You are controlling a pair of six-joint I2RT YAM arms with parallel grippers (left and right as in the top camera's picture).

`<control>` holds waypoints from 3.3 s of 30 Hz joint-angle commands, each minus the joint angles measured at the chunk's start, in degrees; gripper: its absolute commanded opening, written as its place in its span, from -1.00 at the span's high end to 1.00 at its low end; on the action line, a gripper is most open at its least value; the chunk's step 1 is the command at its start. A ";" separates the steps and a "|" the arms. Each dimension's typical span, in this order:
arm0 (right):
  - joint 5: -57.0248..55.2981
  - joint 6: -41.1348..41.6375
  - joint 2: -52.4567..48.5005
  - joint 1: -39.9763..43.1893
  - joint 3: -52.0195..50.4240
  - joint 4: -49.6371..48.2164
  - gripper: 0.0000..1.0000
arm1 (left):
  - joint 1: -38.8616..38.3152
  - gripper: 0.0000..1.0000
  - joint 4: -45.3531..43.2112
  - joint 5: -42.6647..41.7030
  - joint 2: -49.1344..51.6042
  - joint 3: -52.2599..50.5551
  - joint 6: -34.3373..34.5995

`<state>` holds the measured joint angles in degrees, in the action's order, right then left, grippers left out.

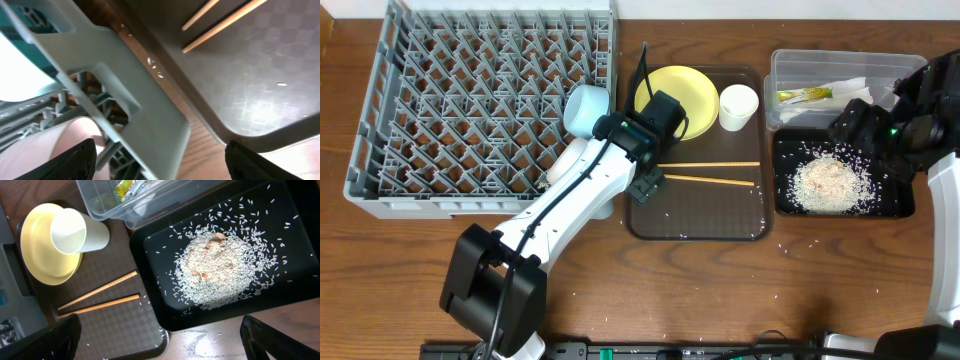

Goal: Sort waste into correct bins and load items into the dishwasher

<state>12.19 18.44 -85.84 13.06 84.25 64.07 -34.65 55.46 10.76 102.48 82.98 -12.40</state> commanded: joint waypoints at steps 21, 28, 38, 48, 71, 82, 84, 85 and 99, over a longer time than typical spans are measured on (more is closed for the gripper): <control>0.26 -0.04 0.39 0.00 0.72 0.02 -0.98 | 1.90 -0.68 11.58 -1.44 -12.15 3.37 -3.89; 0.26 -0.04 0.39 0.00 0.72 0.02 -0.98 | 5.73 -0.69 11.17 -0.85 -11.82 2.29 -4.13; 0.26 -0.04 0.39 0.00 0.72 0.02 -0.99 | 7.87 -0.71 12.09 -0.83 -8.31 2.25 -7.30; 0.26 -0.04 0.39 0.00 0.72 0.02 -0.98 | 9.70 -0.71 12.39 0.81 -3.87 2.25 -8.98; 0.26 -0.04 0.39 0.00 0.72 0.02 -0.99 | 9.90 -0.28 11.39 0.22 -3.89 2.25 -4.42; 0.26 -0.04 0.39 0.00 0.72 0.02 -0.98 | 9.90 -0.15 11.32 0.46 -3.91 2.27 -0.50; 0.26 -0.04 0.39 0.00 0.72 0.02 -0.99 | 9.90 -0.15 11.32 0.44 -3.93 2.27 -0.50; 0.26 -0.04 0.39 0.00 0.72 0.02 -0.99 | 9.90 -0.14 11.32 0.46 -4.00 2.27 -0.52; 0.26 -0.04 0.39 0.00 0.72 0.02 -0.99 | 9.97 -0.15 11.32 2.86 -8.96 4.81 3.23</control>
<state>12.19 18.44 -85.84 13.06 84.25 64.07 -25.12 66.39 11.55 95.79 85.97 -13.21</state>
